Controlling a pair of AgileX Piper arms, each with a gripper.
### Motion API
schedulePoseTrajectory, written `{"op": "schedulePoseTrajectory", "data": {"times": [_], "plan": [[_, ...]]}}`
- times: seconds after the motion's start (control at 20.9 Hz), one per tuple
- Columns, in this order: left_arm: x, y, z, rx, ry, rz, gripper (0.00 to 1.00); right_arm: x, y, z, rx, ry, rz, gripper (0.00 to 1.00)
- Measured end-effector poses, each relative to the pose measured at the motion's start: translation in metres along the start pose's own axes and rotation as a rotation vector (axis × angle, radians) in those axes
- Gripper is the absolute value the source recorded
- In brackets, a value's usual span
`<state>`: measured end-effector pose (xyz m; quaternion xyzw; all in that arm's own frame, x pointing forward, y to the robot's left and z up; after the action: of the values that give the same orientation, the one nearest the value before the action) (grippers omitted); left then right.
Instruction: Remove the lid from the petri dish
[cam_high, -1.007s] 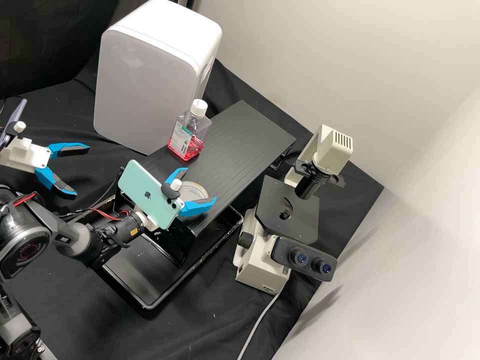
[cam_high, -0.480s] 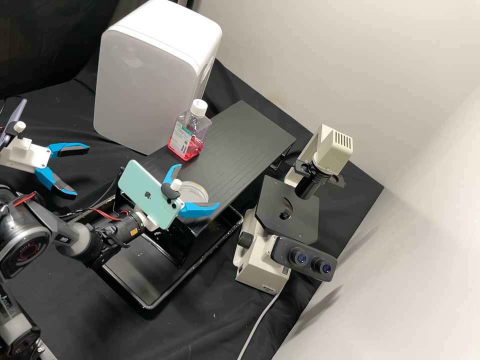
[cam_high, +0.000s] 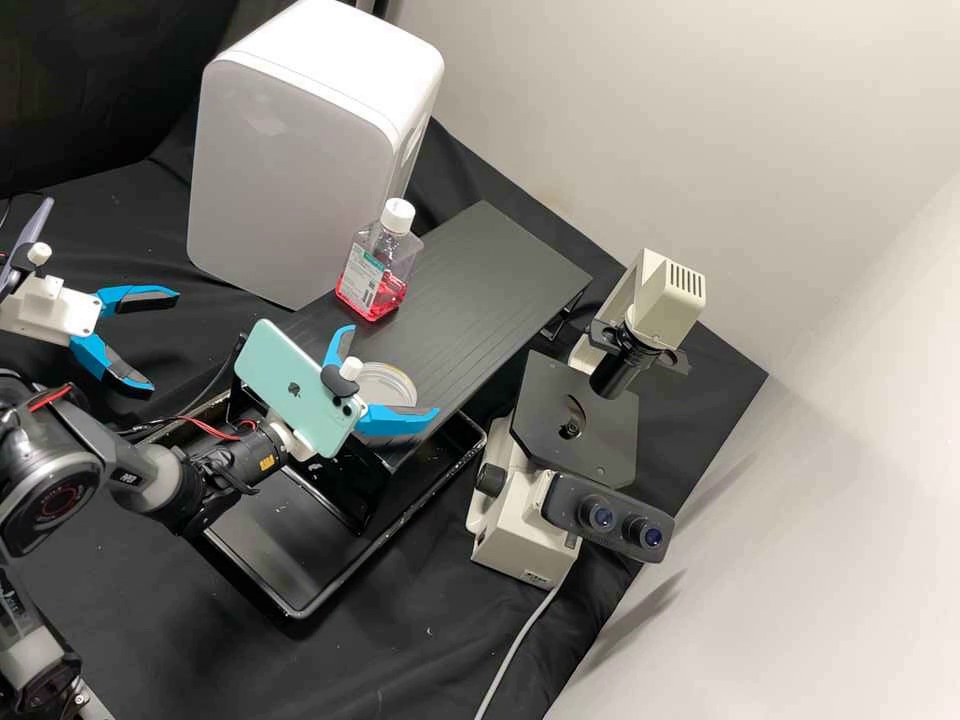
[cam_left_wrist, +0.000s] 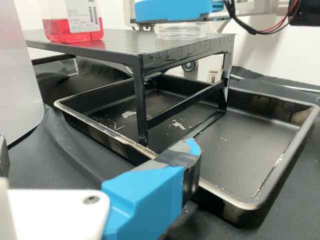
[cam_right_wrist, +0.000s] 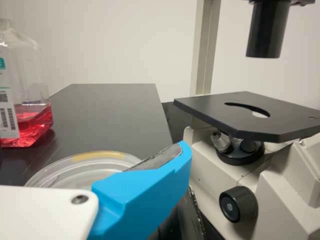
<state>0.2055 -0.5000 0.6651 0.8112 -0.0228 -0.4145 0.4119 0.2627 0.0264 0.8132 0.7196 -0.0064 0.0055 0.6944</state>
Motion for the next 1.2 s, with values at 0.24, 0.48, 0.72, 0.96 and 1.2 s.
{"op": "schedulePoseTrajectory", "data": {"times": [0.24, 0.48, 0.72, 0.96, 1.2], "plan": [[0.000, 0.0000, 0.000, 0.000, 0.000, 0.000, 1.00, 0.001, -0.004, 0.000, -0.023, -0.001, -0.015, 1.00], [0.000, 0.0000, 0.000, 0.000, 0.000, 0.000, 1.00, 0.001, -0.004, 0.000, -0.023, -0.001, -0.015, 1.00], [0.000, 0.0000, 0.000, 0.000, 0.000, 0.000, 1.00, 0.001, -0.004, 0.000, -0.023, -0.001, -0.015, 1.00], [0.000, 0.0000, 0.000, 0.000, 0.000, 0.000, 1.00, -0.002, 0.004, 0.002, -0.022, -0.008, 0.018, 1.00], [0.000, 0.0000, 0.000, 0.000, 0.000, 0.000, 1.00, -0.004, 0.009, 0.005, -0.023, -0.017, 0.037, 1.00]]}}
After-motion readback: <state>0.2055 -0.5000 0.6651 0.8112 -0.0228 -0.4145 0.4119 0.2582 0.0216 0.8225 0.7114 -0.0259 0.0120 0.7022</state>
